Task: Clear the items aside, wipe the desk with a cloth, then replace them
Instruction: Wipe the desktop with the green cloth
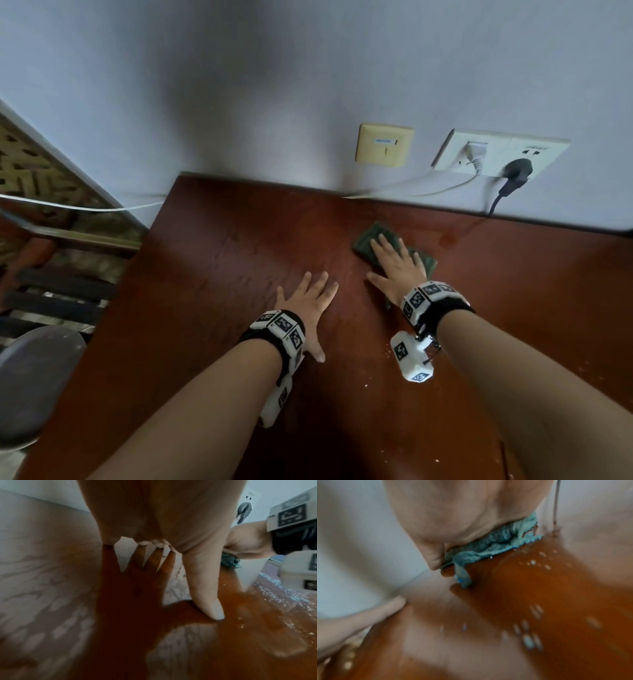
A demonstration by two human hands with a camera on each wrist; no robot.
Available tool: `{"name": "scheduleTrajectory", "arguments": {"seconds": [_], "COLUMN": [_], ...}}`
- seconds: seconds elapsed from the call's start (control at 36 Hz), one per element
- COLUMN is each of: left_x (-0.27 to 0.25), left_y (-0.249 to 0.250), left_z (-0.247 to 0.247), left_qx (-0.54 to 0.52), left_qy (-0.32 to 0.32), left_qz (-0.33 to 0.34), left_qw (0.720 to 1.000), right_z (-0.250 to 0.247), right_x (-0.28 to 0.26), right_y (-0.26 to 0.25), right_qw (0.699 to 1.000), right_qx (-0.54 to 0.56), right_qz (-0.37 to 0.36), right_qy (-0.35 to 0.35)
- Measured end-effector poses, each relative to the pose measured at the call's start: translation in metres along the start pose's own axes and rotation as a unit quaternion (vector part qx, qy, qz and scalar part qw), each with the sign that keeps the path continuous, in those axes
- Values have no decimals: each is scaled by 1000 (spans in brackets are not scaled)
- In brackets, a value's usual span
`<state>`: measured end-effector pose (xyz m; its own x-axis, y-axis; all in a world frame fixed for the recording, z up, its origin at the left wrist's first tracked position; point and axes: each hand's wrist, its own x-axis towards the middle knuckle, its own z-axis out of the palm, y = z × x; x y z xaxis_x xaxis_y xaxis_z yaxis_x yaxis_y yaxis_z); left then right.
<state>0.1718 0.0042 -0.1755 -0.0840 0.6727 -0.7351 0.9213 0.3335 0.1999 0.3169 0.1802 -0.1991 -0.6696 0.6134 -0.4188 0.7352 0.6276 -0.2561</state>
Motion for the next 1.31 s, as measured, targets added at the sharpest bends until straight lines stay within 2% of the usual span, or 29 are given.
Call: {"name": "scheduleTrajectory", "arguments": {"seconds": [0.17, 0.28, 0.39, 0.53, 0.61, 0.81, 0.94, 1.08, 1.14, 1.22, 1.25, 1.31], "left_x": [-3, -8, -15, -28, -37, -63, -77, -81, -81, -81, -81, -80], "left_y": [7, 11, 14, 13, 8, -4, 0, -4, -4, -2, -2, -1], "left_z": [-5, -3, 4, 22, 31, 46, 64, 74, 72, 69, 69, 68], "left_qx": [-3, -16, -45, -106, -96, -30, 7, 15, 11, 2, 1, -2], "left_qy": [-12, -19, 4, 33, 39, -36, -67, -68, -71, -80, -83, -88], "left_qz": [-37, -84, -108, -105, -91, -77, -68, -55, -55, -60, -61, -62], "left_qw": [999, 996, 993, 988, 990, 996, 995, 996, 996, 995, 995, 994], "right_z": [18, 31, 42, 56, 64, 77, 90, 70, 58, 33, 25, 11], "right_x": [-32, -53, -73, -105, -125, -162, -189, -191, -188, -177, -170, -149], "right_y": [-17, -25, -30, -38, -43, -53, -60, -68, -67, -67, -66, -63], "right_qw": [996, 994, 992, 989, 987, 983, 979, 975, 974, 939, 932, 944], "right_qx": [-26, -26, -12, 6, 4, 29, 41, 64, 146, 332, 356, 329], "right_qz": [-85, -107, -123, -148, -160, -176, -189, -183, -127, 14, 33, 30], "right_qy": [-11, -17, -20, -22, -27, -45, -57, -106, -119, -83, -59, 0]}}
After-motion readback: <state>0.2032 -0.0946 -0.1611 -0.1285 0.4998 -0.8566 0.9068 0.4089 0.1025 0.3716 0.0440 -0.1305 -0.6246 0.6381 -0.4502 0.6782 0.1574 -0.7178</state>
